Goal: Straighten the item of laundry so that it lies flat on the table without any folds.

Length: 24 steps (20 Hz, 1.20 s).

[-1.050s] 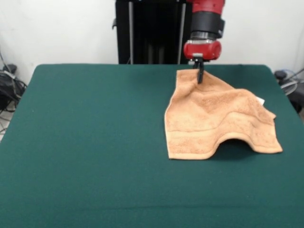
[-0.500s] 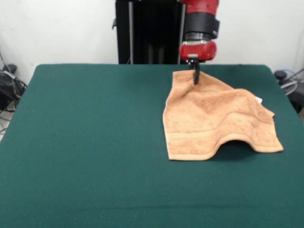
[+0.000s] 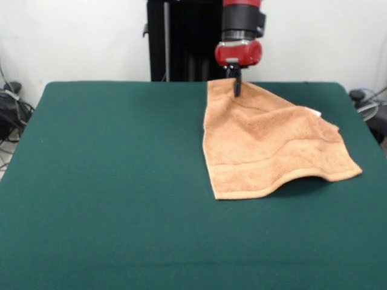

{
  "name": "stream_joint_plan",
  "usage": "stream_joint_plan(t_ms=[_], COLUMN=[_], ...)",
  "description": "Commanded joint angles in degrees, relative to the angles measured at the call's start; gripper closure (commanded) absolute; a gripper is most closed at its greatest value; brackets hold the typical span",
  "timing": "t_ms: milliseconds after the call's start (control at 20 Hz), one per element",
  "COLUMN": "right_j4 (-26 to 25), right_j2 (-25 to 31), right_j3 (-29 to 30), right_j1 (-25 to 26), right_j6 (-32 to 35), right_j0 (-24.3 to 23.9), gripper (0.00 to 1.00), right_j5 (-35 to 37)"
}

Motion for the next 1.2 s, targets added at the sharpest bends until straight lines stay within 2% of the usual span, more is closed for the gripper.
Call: stream_joint_plan(t_ms=[50,450,750,1200], right_j4=[-4.5,-5.3,-4.3,-2.9], right_j2=[-0.5,-1.9,-2.9,-4.2], right_j3=[-0.9,-3.2,-9.2,-13.3], right_j1=[5.0,9.9,15.6,21.0], right_j6=[-6.9,-10.6,-13.8,-14.9], right_j0=[-6.7,-11.6,-16.2,-19.3], gripper=[1.00,1.00,1.00,1.00], right_j5=[-10.8,-16.8,-21.5,-26.6])
